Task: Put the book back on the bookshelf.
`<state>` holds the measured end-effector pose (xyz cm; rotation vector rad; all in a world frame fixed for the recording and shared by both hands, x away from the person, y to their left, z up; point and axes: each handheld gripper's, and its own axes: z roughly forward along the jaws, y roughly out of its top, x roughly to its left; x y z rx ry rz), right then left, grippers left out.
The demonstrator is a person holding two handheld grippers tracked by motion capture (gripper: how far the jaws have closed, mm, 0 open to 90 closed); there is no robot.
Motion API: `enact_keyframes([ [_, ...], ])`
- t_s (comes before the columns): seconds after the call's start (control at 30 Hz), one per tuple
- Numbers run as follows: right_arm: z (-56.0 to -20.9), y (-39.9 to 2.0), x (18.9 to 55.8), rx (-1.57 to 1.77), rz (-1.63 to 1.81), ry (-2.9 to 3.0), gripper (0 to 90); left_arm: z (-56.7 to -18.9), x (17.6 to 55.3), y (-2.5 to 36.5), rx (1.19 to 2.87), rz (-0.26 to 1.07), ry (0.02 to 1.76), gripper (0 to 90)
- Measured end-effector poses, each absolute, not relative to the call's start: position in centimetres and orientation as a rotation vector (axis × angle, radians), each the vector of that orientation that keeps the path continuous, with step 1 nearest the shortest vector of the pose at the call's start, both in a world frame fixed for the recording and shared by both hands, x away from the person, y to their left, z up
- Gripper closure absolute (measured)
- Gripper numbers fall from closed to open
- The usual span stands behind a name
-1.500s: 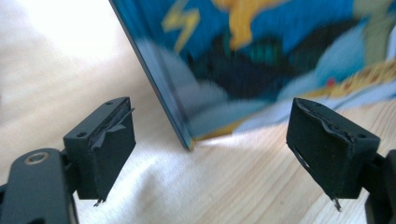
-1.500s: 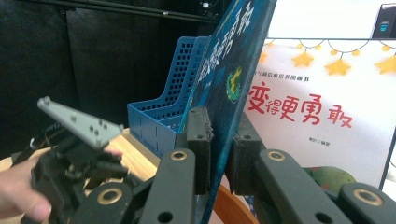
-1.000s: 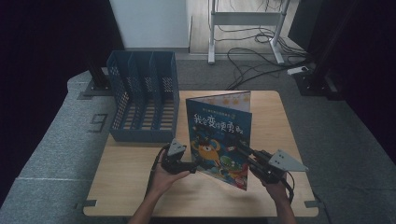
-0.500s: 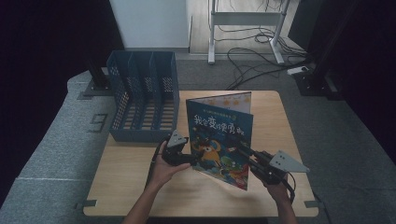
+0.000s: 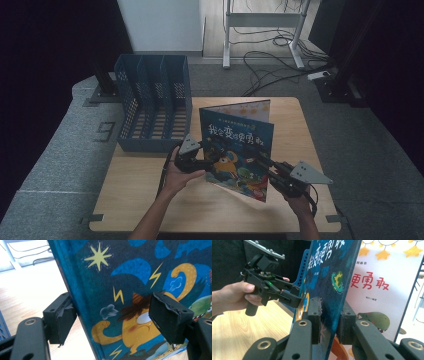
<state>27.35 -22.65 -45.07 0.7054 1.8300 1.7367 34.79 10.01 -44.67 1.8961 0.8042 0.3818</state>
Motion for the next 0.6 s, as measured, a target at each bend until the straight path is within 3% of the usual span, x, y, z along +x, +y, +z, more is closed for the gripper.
enact_keyframes([
  [0.6, -46.0, -23.8, 28.1, 0.752, 1.707, 1.845, 69.6, -43.9, 34.3, 10.1, 1.889, 0.368, 0.741, 23.7],
])
